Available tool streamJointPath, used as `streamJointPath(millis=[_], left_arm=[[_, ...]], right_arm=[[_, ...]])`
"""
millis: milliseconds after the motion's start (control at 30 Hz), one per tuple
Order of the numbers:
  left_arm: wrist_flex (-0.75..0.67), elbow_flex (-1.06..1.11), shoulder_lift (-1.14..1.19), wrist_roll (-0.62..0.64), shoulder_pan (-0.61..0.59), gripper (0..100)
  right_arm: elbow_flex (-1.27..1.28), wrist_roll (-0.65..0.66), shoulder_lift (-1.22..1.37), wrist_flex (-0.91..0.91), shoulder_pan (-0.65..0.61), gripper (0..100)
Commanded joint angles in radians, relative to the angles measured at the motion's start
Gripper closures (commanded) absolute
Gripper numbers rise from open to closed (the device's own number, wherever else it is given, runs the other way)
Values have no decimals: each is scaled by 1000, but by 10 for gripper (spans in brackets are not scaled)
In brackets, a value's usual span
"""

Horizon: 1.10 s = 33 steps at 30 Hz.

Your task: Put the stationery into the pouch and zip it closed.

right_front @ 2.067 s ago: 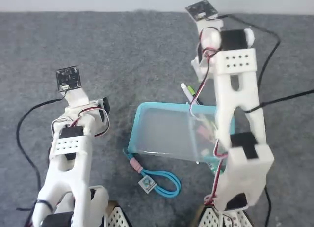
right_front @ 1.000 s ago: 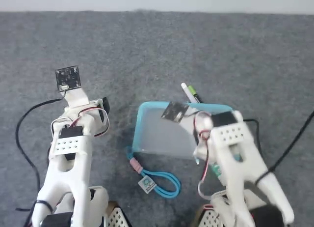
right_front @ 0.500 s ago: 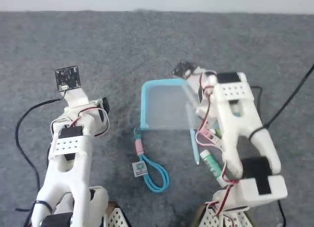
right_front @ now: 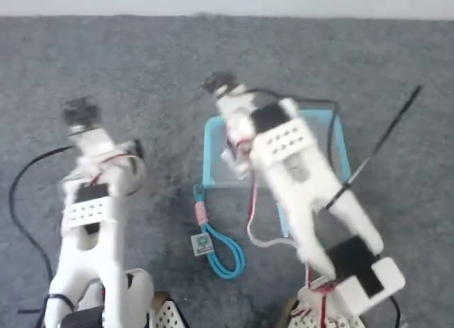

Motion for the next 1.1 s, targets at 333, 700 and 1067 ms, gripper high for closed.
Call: streamJointPath(millis=[333,700,1067], left_arm=[[-95,-70,-41,91,-203,804],[-100,-67,-41,91,-198,804],[-100,-65,-41,91,-195,804]], right_arm=[[201,-344,-53,-297,-321,822],[196,-362,150,-378,-334,822],[98,-361,309,-363,-328,828]])
